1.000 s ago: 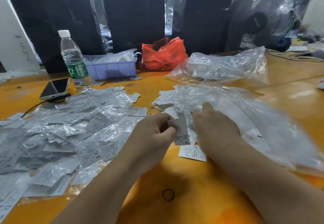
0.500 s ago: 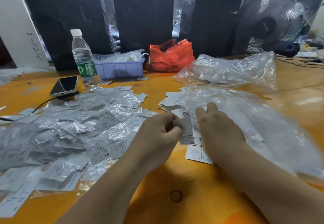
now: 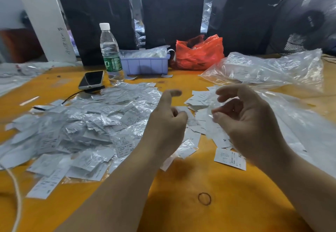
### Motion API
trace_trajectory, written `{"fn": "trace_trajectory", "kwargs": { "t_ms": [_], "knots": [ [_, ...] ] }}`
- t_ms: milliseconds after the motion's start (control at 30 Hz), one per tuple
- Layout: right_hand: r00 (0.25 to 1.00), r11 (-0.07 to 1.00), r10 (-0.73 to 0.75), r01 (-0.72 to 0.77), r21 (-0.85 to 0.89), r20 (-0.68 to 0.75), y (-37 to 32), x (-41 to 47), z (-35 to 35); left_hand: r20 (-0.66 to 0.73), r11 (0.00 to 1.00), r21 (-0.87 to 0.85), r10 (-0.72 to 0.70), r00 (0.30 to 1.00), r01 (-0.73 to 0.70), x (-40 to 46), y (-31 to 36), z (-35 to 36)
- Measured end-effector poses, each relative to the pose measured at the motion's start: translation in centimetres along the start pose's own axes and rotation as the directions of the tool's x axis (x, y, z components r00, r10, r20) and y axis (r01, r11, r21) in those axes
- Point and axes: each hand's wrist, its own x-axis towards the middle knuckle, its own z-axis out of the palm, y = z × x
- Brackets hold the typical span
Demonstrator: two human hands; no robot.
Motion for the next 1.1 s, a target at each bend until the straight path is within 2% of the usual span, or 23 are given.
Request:
{"fn": "trace_trajectory", "kwargs": {
  "t_ms": [100,233,433,533,633,767,867,933,1000,1100],
  "knots": [
    [0.987,0.971,0.157,-0.161,0.176,0.038,0.1,0.4,-0.3,0.024,0.999,0.048,-0.016,1.000,0.015,0.0,0.0,-0.1],
    [0.946,0.815,0.294,-0.322,0.482,0.133,-0.2,1.2,-0.7,0.097,0.996,-0.028,-0.079,0.992,0.082,-0.1,0.5,0.3],
    [0.901,0.591,0.343,-0.427,0.684,0.267,-1.5,2.5,-0.1,0.172,0.977,-0.007,-0.210,0.963,0.214,0.3,0.5,0.1],
    [0.903,0.563,0.314,-0.427,0.708,0.294,-2.2,3.6,0.4,0.247,0.941,-0.245,-0.172,0.954,0.233,0.3,1.1,-0.1],
    [0.906,0.587,0.286,-0.422,0.691,0.311,-2.4,4.6,1.2,0.142,0.912,-0.377,-0.118,0.983,0.164,0.5,1.2,-1.0],
    [0.890,0.616,0.287,-0.454,0.644,0.353,-1.3,4.9,2.4,0.062,0.941,-0.317,-0.102,0.993,0.117,0.9,0.9,-1.7],
    [0.772,0.629,0.305,-0.603,0.490,0.558,-0.2,4.6,2.4,0.093,0.971,-0.225,-0.057,0.994,0.077,0.9,0.8,-1.6],
    [0.722,0.663,0.255,-0.615,0.428,0.643,0.3,4.2,2.2,0.130,0.977,-0.201,-0.040,0.991,0.066,0.8,0.7,-1.4],
    [0.743,0.682,0.251,-0.591,0.431,0.621,0.3,4.0,2.0,0.141,0.979,-0.195,-0.035,0.989,0.063,0.8,0.7,-1.3],
    [0.789,0.652,0.298,-0.579,0.489,0.537,0.1,3.8,1.8,0.137,0.967,-0.237,-0.061,0.989,0.093,0.9,0.6,-1.5]
  ]
}}
